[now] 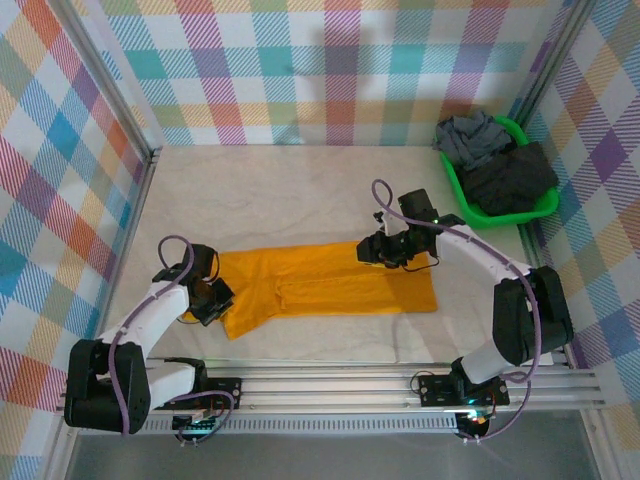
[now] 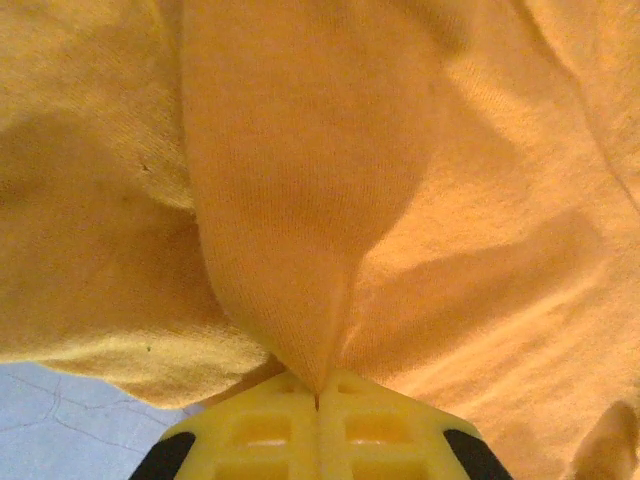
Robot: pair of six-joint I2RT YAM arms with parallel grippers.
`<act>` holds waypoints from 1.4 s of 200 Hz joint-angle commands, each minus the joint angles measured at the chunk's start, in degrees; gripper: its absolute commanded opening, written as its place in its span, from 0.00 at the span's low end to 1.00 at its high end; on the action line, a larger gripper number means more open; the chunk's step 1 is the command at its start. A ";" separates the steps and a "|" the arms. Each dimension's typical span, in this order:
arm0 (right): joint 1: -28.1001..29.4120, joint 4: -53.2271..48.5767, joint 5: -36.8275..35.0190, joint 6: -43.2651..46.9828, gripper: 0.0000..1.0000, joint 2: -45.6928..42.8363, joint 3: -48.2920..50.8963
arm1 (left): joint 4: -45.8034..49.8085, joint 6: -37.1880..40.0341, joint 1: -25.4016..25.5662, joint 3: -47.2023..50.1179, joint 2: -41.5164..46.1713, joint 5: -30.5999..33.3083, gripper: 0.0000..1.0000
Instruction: Fold and stack the t-shirts
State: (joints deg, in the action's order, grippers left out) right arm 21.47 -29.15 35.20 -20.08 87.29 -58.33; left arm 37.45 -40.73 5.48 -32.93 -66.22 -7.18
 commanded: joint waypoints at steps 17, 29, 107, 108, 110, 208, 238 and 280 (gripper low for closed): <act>0.24 0.49 0.34 0.56 0.43 0.90 -1.62 | 4.82 0.23 -0.64 -3.82 2.32 3.51 0.02; 0.23 0.50 0.32 0.56 0.43 0.96 -1.70 | 6.23 0.52 -0.59 -4.94 2.33 4.67 0.03; 0.23 0.30 0.14 0.72 0.43 1.44 -1.79 | 9.37 4.35 -0.60 -12.62 -3.67 9.81 0.11; 0.23 0.27 0.09 0.73 0.43 1.46 -1.79 | 9.38 4.39 -0.62 -12.70 -3.80 9.90 0.11; 0.23 0.30 0.14 0.74 0.43 1.43 -1.79 | 9.46 4.47 -0.64 -12.87 -4.11 10.08 0.11; 0.23 -0.48 -1.09 1.08 0.42 1.72 -2.10 | 15.34 8.90 -1.39 -22.03 -16.17 27.56 0.33; 0.03 -2.79 -5.90 1.75 0.40 2.55 -2.96 | 18.01 2.17 1.87 -22.33 -11.38 21.23 0.31; -4.10 -8.55 -17.81 1.20 0.28 7.36 -6.81 | 13.67 -13.54 8.17 -18.51 -13.57 9.40 0.26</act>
State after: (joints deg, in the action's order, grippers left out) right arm 19.90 -33.04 25.69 -19.79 91.72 -61.95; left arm 52.25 -44.10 11.66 -53.63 -77.60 8.86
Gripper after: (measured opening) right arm 0.307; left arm 0.271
